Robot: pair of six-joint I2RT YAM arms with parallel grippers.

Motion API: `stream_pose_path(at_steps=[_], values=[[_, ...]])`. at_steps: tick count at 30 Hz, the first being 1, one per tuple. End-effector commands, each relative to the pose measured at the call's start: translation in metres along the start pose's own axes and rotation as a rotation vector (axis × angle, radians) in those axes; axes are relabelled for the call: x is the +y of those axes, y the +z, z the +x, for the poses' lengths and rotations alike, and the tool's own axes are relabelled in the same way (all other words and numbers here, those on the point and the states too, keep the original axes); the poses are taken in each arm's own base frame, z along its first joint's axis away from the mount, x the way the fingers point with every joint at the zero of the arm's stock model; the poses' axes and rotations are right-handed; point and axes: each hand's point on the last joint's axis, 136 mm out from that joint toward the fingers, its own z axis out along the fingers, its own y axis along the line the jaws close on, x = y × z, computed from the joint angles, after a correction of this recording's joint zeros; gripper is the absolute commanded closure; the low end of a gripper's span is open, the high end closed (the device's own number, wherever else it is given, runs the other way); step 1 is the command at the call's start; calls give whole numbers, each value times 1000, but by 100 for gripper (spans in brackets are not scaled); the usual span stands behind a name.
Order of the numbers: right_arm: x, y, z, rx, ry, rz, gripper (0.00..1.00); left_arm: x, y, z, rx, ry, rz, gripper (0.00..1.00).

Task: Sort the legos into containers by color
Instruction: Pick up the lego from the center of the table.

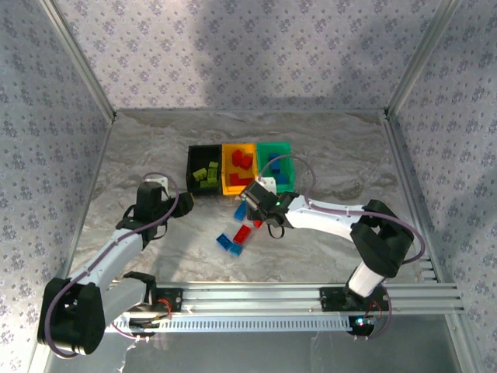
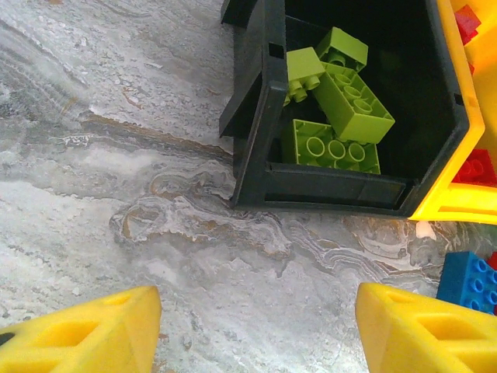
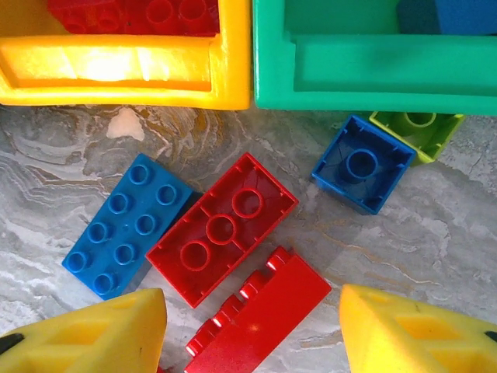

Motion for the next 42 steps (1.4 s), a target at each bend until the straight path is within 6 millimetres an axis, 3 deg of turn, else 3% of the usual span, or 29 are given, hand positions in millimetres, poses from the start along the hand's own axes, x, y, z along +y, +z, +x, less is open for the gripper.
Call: stream_pose_path(at_steps=[1, 14, 19, 29, 36, 40, 42], values=[[0, 2, -5, -7, 26, 26, 37, -6, -2, -8, -31, 6, 32, 33], [-14, 26, 24, 84, 61, 71, 41, -7, 0, -7, -27, 3, 40, 33], [-13, 32, 31, 107, 62, 64, 55, -7, -1, -7, -28, 3, 42, 33], [-24, 28, 40, 113, 62, 77, 74, -7, -3, -8, -33, 7, 41, 33], [-17, 2, 10, 29, -20, 88, 74, -7, -2, -7, -29, 3, 41, 33], [0, -9, -23, -25, -71, 62, 73, -7, -2, -7, -30, 4, 41, 33], [13, -15, -51, -63, -82, 30, 73, -7, -1, -7, -29, 5, 40, 33]])
